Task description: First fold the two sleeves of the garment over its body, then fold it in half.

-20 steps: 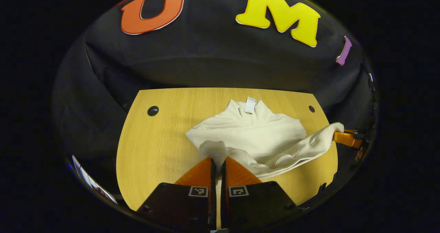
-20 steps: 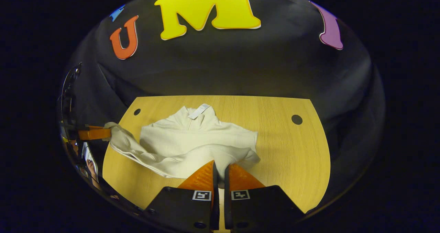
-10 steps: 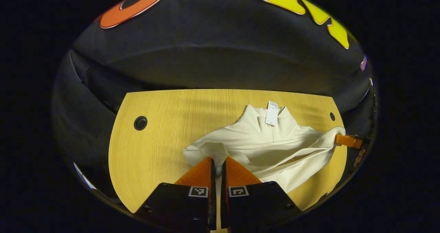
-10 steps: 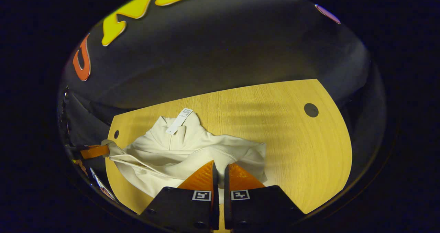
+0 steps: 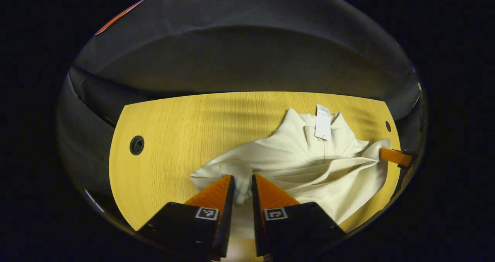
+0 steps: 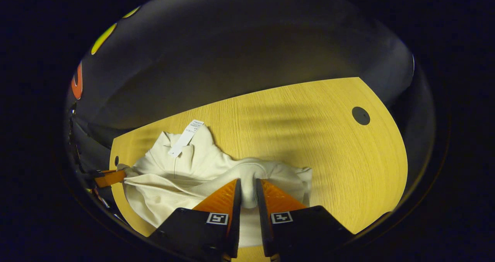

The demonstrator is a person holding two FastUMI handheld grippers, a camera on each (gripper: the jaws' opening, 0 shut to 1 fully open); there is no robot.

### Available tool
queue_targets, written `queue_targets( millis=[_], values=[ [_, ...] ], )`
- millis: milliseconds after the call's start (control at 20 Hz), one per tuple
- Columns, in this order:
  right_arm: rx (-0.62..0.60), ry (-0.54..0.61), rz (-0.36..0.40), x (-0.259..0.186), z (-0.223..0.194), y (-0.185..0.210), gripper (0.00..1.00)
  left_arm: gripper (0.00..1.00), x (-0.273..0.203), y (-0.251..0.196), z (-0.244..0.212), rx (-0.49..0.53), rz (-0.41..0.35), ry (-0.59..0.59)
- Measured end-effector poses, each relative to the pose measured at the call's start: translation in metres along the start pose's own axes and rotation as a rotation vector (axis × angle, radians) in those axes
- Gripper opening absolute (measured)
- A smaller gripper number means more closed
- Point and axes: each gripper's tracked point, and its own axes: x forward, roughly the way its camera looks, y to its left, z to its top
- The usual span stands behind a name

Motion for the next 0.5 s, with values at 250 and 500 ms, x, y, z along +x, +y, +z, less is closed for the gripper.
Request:
queue_targets(
  millis=[250,500],
  values=[
    [0.048,-0.092,0.025,-0.016,0.021,0.007,0.82,0.86,-0.005,0.000,0.005,-0.033,-0.001,-0.044],
    [0.058,-0.127,0.007,-0.037,0.018,0.006,0.97,0.99,-0.025,-0.003,0.009,-0.081,-0.034,-0.121]
  ],
)
